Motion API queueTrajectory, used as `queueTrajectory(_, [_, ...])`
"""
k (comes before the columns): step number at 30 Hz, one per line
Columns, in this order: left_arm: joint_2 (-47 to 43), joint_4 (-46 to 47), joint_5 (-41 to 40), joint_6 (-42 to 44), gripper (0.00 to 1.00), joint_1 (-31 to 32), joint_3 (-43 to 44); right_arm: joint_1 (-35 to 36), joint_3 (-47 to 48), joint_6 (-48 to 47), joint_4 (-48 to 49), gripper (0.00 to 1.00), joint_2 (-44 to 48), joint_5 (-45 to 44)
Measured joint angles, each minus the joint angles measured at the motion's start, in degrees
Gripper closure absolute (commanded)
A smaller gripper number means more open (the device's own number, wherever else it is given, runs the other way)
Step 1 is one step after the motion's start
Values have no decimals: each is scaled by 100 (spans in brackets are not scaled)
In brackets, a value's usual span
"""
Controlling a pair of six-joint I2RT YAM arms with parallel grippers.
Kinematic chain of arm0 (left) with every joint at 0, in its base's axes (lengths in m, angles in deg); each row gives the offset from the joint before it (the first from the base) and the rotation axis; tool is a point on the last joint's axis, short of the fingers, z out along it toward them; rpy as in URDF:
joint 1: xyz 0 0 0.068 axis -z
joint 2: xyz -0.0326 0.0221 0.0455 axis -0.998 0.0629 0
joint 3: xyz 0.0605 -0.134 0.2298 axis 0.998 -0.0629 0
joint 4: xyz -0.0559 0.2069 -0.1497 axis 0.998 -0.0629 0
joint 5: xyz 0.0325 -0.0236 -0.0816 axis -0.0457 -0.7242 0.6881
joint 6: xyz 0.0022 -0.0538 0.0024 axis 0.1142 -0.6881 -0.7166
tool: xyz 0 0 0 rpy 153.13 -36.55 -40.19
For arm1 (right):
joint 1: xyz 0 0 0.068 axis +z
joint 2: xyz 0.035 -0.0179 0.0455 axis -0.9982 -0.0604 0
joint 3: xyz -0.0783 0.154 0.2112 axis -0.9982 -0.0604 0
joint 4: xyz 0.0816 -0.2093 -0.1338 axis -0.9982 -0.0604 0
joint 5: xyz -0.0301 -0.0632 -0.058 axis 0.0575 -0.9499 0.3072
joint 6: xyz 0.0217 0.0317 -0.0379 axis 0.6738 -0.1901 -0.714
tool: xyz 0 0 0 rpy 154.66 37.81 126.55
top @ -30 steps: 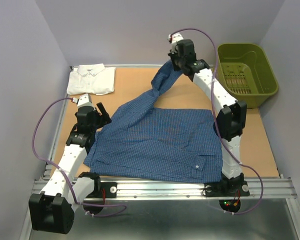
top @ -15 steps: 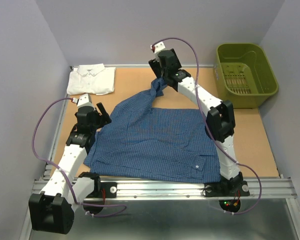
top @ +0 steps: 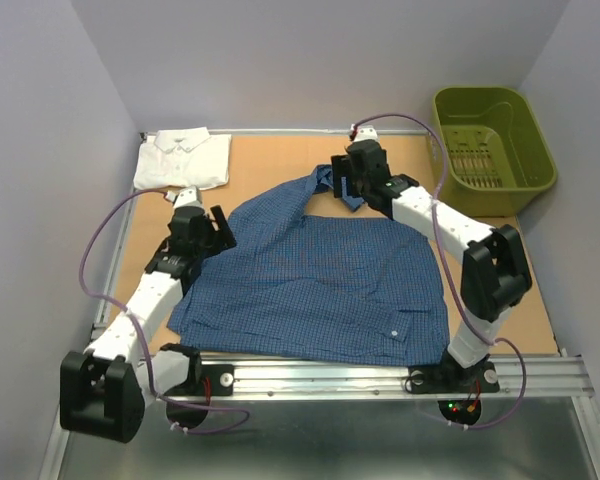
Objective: Fold and stack the long sleeve shirts
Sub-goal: Fold the shirt
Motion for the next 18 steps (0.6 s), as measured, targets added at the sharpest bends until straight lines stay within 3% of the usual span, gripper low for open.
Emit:
queueTrajectory(7, [1539, 26, -13, -221, 23, 417, 859, -50, -1300, 813, 7, 27, 951, 466])
queueTrajectory(12, [2830, 15, -13, -507, 28, 422, 1641, -308, -2000, 1270, -173, 28, 962, 852])
queueTrajectory(18, [3735, -374, -39, -741, 30, 424, 1908, -415, -2503, 1663, -299, 28, 986, 1113])
